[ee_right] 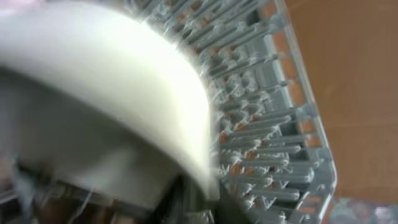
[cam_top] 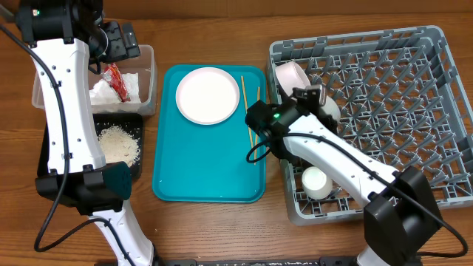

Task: Sort waste into correct bins and load items into the dishwasher
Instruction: 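Grasp the pink plate with the right gripper and stand it in the rack, then pick one chopstick from the teal tray and insert it in the rack, then pick the second chopstick and insert it in the rack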

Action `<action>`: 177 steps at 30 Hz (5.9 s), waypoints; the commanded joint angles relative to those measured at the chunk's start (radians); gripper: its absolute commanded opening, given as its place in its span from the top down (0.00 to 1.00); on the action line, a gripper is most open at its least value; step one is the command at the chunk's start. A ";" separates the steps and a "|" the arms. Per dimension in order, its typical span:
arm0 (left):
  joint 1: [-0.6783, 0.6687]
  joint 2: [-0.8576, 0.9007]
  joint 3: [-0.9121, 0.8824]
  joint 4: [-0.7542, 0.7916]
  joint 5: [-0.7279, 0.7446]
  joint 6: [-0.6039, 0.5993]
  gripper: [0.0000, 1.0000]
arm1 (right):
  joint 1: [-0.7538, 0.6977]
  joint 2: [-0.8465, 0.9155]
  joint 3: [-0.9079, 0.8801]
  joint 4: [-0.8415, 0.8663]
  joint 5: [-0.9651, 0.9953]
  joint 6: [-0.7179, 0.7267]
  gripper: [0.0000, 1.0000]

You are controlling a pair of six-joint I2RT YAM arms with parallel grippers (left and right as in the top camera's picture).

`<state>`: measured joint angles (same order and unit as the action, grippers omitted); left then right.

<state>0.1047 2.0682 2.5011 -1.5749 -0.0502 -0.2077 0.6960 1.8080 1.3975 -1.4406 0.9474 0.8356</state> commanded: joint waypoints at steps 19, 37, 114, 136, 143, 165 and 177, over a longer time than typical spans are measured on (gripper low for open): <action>-0.002 -0.021 0.019 0.002 -0.012 -0.010 0.00 | 0.014 0.045 0.290 0.583 -0.715 -0.117 0.30; -0.003 -0.021 0.019 0.002 -0.012 -0.010 0.00 | 0.013 0.446 0.291 0.802 -0.819 0.269 0.79; -0.003 -0.021 0.019 0.002 -0.012 -0.010 0.00 | -0.134 0.518 0.510 0.435 -0.948 -0.364 0.56; -0.003 -0.021 0.019 0.002 -0.012 -0.010 0.00 | -0.124 0.488 1.048 -0.129 -0.743 -0.398 0.96; -0.003 -0.021 0.019 0.002 -0.012 -0.010 0.00 | -0.216 0.379 1.099 -0.254 -0.793 -0.493 0.96; -0.003 -0.021 0.019 0.002 -0.012 -0.010 0.00 | -0.460 0.055 0.317 -0.190 -0.731 -0.529 0.69; -0.007 -0.021 0.019 0.002 -0.012 -0.010 0.00 | -0.381 0.052 0.515 0.022 -1.067 -0.596 0.57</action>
<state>0.1047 2.0682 2.5011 -1.5749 -0.0505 -0.2077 0.2493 1.8809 1.8591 -1.4960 0.0750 0.2779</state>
